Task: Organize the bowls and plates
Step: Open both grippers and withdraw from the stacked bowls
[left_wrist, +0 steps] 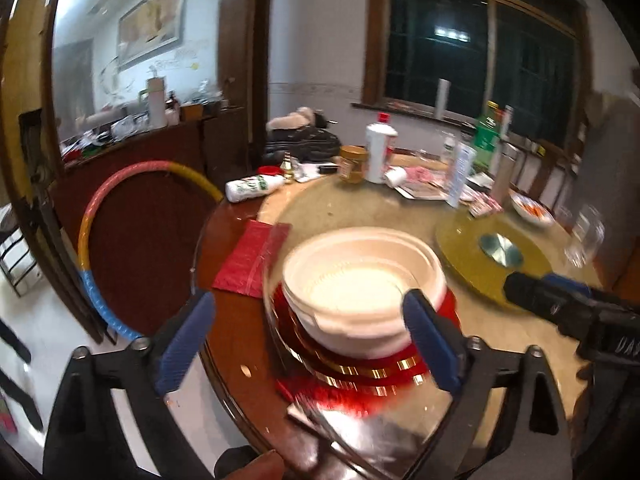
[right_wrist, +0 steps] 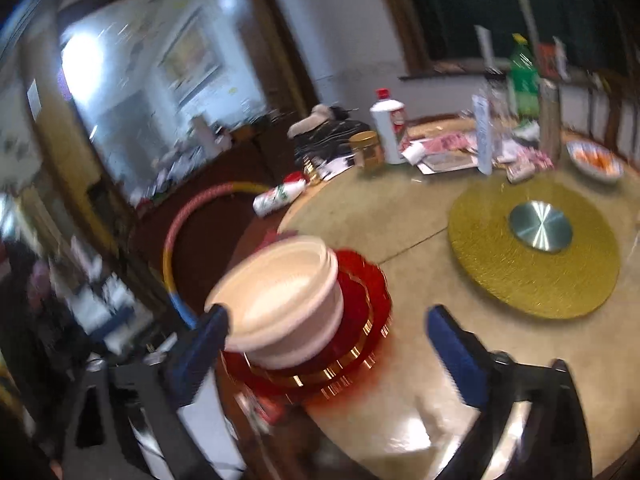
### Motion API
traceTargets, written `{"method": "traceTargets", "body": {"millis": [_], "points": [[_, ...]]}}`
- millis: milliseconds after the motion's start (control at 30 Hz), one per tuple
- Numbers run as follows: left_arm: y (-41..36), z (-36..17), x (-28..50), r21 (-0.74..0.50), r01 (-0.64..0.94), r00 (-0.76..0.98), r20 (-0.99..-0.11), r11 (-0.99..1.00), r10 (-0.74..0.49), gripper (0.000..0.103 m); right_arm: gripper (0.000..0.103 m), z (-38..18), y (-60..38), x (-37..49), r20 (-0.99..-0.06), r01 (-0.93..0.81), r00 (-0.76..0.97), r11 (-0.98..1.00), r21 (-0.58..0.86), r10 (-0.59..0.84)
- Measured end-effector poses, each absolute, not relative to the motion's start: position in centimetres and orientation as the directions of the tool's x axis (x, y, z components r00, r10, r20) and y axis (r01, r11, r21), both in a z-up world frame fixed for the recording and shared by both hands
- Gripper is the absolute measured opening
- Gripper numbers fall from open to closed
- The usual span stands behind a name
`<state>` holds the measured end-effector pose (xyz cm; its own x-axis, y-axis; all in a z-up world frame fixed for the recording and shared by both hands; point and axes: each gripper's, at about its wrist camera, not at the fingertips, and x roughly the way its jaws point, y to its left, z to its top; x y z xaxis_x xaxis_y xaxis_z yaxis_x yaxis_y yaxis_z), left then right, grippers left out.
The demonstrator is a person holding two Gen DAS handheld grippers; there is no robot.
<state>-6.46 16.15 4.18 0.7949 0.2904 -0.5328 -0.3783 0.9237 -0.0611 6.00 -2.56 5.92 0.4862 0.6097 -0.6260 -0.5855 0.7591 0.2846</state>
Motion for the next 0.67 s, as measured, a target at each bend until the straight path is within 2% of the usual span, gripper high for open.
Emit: {"method": "traceTargets", "body": {"millis": [100,200,333,667], "points": [[14.9,3.6,-7.1,-0.046,-0.363,0.785,-0.553,0.931,0.279,0.103,0.103,4.9,-3.6,4.4,-0.667,-0.649,0.464,0.736,0.192,0.583],[14.3,3.0,-6.7,-0.025,-0.352,0.755,-0.598,0.936,0.269,0.103,0.103,4.8,-5.3,3.5,-0.667,-0.644,0.491,0.749,0.156,0.561],[14.3,2.0,-5.3,-0.011,-0.361,0.707,-0.655,0.933,0.266,0.103,0.103,5.2,-6.7,2.7,-0.644,-0.644,0.523,0.754,0.130,0.558],[14.1,0.6,-4.5,-0.034,-0.348,0.675,-0.702,0.937,0.225,0.103,0.103,4.9,-5.4,2.5,-0.653,-0.665,0.510,0.738,0.114,0.560]]}}
